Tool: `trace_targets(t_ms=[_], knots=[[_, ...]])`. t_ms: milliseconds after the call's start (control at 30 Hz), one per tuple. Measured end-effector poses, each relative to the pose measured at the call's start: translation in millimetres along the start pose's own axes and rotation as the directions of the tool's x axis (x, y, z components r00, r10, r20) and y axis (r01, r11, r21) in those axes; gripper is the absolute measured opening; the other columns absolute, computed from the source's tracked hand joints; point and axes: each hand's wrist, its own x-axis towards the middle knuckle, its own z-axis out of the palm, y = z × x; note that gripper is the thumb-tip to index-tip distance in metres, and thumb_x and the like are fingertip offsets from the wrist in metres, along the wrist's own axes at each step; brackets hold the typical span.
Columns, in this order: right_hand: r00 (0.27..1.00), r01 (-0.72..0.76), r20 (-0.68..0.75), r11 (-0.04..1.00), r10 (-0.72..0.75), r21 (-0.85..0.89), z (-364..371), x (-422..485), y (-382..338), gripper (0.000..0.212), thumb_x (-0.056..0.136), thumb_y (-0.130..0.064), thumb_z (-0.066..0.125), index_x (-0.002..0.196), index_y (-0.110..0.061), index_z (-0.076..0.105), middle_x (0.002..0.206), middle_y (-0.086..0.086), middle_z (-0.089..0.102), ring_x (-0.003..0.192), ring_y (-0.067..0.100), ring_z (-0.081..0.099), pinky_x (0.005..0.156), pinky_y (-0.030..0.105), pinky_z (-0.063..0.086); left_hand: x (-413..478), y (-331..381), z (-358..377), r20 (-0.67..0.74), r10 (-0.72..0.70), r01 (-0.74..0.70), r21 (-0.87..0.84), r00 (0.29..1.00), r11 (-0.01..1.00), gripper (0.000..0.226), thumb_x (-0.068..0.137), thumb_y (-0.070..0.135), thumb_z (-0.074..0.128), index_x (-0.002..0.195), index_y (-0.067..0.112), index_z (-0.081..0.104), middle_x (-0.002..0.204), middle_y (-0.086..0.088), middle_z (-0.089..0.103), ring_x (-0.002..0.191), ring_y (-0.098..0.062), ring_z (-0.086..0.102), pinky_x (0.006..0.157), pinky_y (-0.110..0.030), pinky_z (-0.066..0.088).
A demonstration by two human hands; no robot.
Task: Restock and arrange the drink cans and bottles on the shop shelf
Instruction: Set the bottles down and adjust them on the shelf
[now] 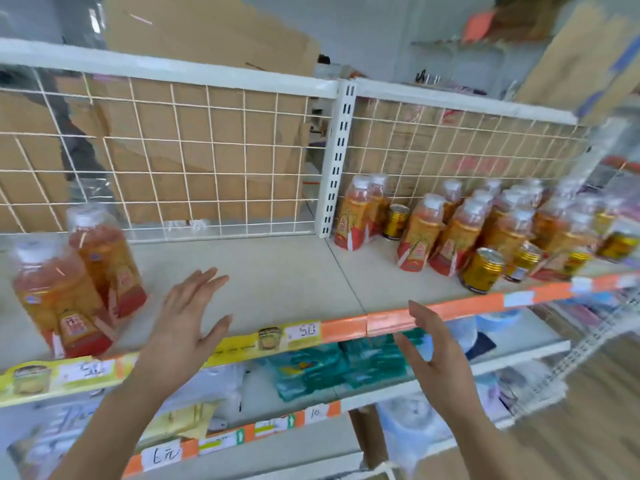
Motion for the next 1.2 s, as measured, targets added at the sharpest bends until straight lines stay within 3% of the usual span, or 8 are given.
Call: trace_targets(t_ms=[233, 533, 667, 867, 1000, 1067, 1133, 1200], knots=[[0.985, -0.109, -0.143, 0.990, 0.095, -0.092, -68, -21, 55, 0.046, 0.084, -0.035, 0.060, 0.127, -0.020, 0.051, 0.113, -0.001, 0.061, 0.106, 0.019, 0.057, 0.075, 0.030, 0.043, 25, 45, 49, 0.095, 0.013, -0.008, -0.056, 0.995, 0.998, 0.064, 0.080, 0.051, 0.039, 0.128, 0.012, 0.054, 0.136, -0.009, 0.050, 0.125, -0.028, 0.046, 0.104, -0.045, 0.034], [0.965, -0.214, -0.187, 0.967, 0.187, -0.139, -83, 42, 88, 0.049, 0.088, -0.025, 0.061, 0.134, -0.023, 0.045, 0.109, -0.001, 0.055, 0.080, 0.007, 0.055, 0.066, 0.027, 0.039, 128, 58, 106, 0.105, 0.115, -0.101, -0.128, 0.988, 0.987, 0.063, 0.082, 0.051, 0.040, 0.134, 0.016, 0.047, 0.140, -0.005, 0.046, 0.127, -0.024, 0.043, 0.106, -0.040, 0.032], [0.965, -0.216, -0.183, 0.964, 0.186, -0.156, -72, 103, 96, 0.048, 0.088, -0.029, 0.060, 0.134, -0.022, 0.045, 0.123, -0.005, 0.052, 0.114, 0.019, 0.051, 0.076, 0.028, 0.037, 189, 60, 134, 0.094, 0.146, -0.128, -0.172, 0.985, 0.977, 0.050, 0.088, 0.025, 0.061, 0.135, 0.014, 0.045, 0.140, -0.004, 0.045, 0.128, -0.024, 0.043, 0.105, -0.030, 0.027], [0.974, -0.125, -0.205, 0.984, 0.096, -0.131, -44, 190, 104, 0.049, 0.086, -0.026, 0.063, 0.131, -0.018, 0.047, 0.117, -0.008, 0.055, 0.110, 0.017, 0.054, 0.083, 0.024, 0.040, 272, 72, 169, 0.125, 0.166, -0.120, -0.309, 0.978, 0.943, 0.062, 0.087, 0.020, 0.062, 0.142, 0.017, 0.034, 0.143, -0.003, 0.041, 0.129, -0.019, 0.041, 0.101, -0.026, 0.030], [0.979, -0.113, -0.174, 0.993, 0.106, -0.033, -21, 232, 104, 0.056, 0.086, -0.028, 0.065, 0.130, -0.038, 0.032, 0.131, -0.014, 0.047, 0.117, 0.006, 0.048, 0.091, 0.025, 0.045, 303, 76, 198, 0.158, 0.010, 0.065, -0.461, 0.987, 0.885, 0.078, 0.083, 0.025, 0.068, 0.146, 0.016, 0.022, 0.147, -0.002, 0.036, 0.131, -0.019, 0.039, 0.107, -0.035, 0.034], [0.980, -0.141, -0.140, 0.990, 0.141, 0.010, -11, 248, 106, 0.069, 0.084, -0.032, 0.067, 0.138, -0.037, 0.024, 0.139, -0.011, 0.042, 0.125, 0.009, 0.044, 0.098, 0.032, 0.046, 313, 75, 214, 0.191, -0.044, 0.139, -0.517, 0.981, 0.845, 0.081, 0.079, 0.031, 0.071, 0.144, 0.018, 0.025, 0.142, -0.001, 0.041, 0.126, -0.018, 0.044, 0.103, -0.041, 0.041], [0.972, -0.196, -0.124, 0.980, 0.200, 0.044, -2, 261, 108, 0.081, 0.081, -0.036, 0.069, 0.144, -0.032, 0.019, 0.143, -0.007, 0.040, 0.128, 0.013, 0.044, 0.101, 0.039, 0.046, 319, 80, 225, 0.199, -0.102, 0.199, -0.564, 0.975, 0.802, 0.080, 0.075, 0.029, 0.076, 0.139, 0.020, 0.029, 0.131, 0.004, 0.046, 0.117, -0.013, 0.048, 0.096, -0.034, 0.045], [0.964, -0.225, -0.128, 0.972, 0.232, 0.066, 6, 269, 112, 0.086, 0.077, -0.037, 0.072, 0.143, -0.029, 0.019, 0.139, -0.006, 0.044, 0.124, 0.016, 0.048, 0.098, 0.036, 0.047, 321, 86, 234, 0.188, -0.146, 0.231, -0.594, 0.971, 0.770, 0.079, 0.072, 0.025, 0.078, 0.135, 0.020, 0.031, 0.123, 0.007, 0.047, 0.111, -0.010, 0.048, 0.090, -0.028, 0.043]])
